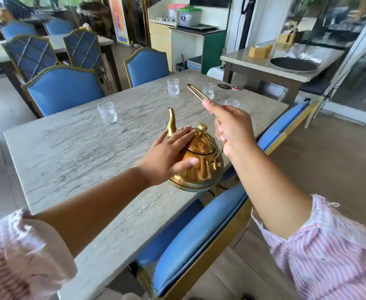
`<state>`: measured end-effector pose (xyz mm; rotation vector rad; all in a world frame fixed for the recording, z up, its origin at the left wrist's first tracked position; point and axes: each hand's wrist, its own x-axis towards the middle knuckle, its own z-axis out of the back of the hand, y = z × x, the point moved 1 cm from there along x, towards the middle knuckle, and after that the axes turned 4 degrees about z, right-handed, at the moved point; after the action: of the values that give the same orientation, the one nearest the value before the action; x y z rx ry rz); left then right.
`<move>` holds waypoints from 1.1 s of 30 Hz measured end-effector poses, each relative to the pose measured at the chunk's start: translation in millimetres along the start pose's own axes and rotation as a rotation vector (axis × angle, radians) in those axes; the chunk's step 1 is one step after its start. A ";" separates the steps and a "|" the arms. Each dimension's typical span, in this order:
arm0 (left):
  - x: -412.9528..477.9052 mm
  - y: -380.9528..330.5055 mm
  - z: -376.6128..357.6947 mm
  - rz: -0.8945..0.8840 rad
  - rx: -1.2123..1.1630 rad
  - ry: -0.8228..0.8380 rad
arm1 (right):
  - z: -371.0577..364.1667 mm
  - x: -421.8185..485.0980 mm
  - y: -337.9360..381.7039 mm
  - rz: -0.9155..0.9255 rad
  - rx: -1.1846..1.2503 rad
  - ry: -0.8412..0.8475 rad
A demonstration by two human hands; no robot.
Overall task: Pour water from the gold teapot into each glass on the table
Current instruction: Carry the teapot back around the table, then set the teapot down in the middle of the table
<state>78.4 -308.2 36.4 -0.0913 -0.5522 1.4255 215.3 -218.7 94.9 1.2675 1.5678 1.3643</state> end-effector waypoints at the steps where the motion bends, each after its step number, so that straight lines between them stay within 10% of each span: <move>1: 12.0 -4.6 -5.0 0.013 0.011 0.000 | 7.9 10.7 2.5 0.004 -0.005 0.013; 15: 143.0 -39.6 -82.1 0.315 0.038 0.040 | 83.6 159.7 -13.7 -0.036 -0.097 0.282; 33: 240.7 75.8 -85.6 0.628 0.217 0.297 | -2.7 302.9 -87.6 -0.201 -0.069 0.449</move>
<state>55.1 -44.3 6.7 -0.3180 -0.1145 2.0284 107.3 72.3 39.0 0.7668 1.8680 1.6285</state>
